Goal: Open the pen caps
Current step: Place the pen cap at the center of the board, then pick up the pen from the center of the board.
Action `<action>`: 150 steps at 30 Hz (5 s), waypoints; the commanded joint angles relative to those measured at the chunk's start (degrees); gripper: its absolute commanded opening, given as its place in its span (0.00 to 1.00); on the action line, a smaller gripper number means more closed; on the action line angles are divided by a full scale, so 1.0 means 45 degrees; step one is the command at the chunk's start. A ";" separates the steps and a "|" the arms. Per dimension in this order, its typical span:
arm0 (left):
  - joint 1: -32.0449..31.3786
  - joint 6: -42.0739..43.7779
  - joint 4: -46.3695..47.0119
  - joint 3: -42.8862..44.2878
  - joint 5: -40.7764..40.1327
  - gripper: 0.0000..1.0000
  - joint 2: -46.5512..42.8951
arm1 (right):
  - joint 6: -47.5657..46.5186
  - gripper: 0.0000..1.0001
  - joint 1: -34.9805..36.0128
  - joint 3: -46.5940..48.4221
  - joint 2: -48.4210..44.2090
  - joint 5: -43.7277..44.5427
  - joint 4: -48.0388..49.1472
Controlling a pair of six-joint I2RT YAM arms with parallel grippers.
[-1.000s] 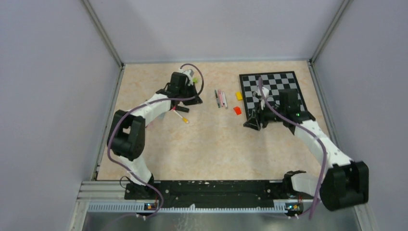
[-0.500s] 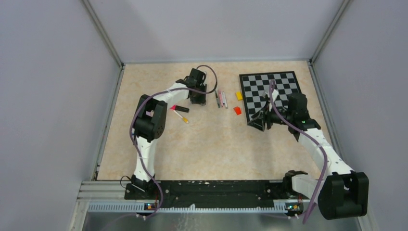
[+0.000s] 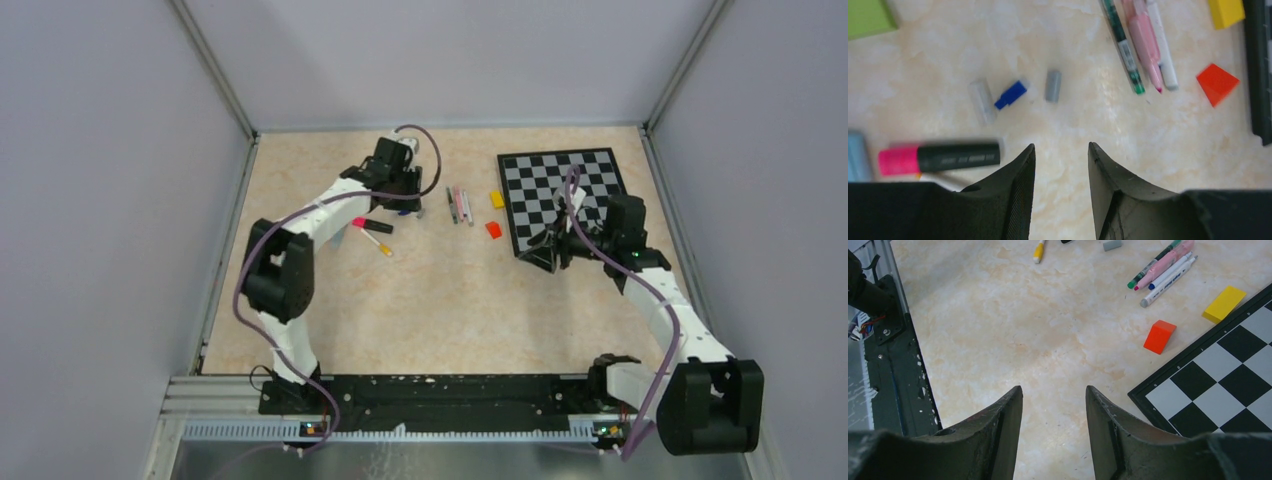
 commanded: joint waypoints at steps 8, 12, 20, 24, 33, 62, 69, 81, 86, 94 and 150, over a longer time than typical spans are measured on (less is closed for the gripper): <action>0.0020 -0.1001 0.4667 -0.9173 -0.1740 0.66 -1.0353 | -0.1435 0.50 -0.1249 -0.1163 -0.0326 -0.2746 0.0917; 0.0070 -0.2063 0.4934 -1.1339 -0.2241 0.96 -1.2756 | -0.2095 0.52 -0.1404 -0.1209 -0.0299 -0.3268 0.0499; 0.0304 -0.4687 0.5749 -1.3708 -0.2564 0.99 -1.4551 | -0.2198 0.52 -0.1840 -0.1352 -0.0005 -0.3075 0.0466; 0.0329 -0.5008 0.5556 -1.3192 -0.2523 0.99 -1.3398 | -0.2126 0.52 -0.1993 -0.1453 0.0077 -0.3011 0.0578; 0.0339 -0.6883 0.0513 -0.8221 -0.4943 0.98 -0.7730 | -0.2027 0.52 -0.2051 -0.1580 0.0100 -0.3006 0.0811; 0.0280 -0.7537 -0.2160 -0.3500 -0.3795 0.48 -0.1039 | -0.2071 0.53 -0.2056 -0.1615 -0.0263 -0.3288 0.0818; 0.0028 -0.7824 -0.2856 -0.3343 -0.4189 0.44 -0.0935 | -0.2083 0.53 -0.2046 -0.1615 -0.0324 -0.3288 0.0805; -0.0076 -0.7584 -0.2911 -0.3575 -0.4438 0.18 -0.1467 | -0.2100 0.53 -0.2056 -0.1574 -0.0452 -0.3380 0.0753; -0.0147 -0.7343 -0.2969 -0.3938 -0.4361 0.11 -0.2599 | -0.2168 0.53 -0.2047 -0.1594 -0.0393 -0.3356 0.0697; -0.0307 -0.6669 -0.2850 -0.5229 -0.3642 0.08 -0.4953 | -0.2330 0.53 -0.2047 -0.1576 -0.0391 -0.3374 0.0547; -0.5401 -0.2040 1.2117 -0.9840 0.4588 0.00 -0.7692 | 0.7681 0.39 0.2780 0.2100 0.2291 -0.2169 0.2038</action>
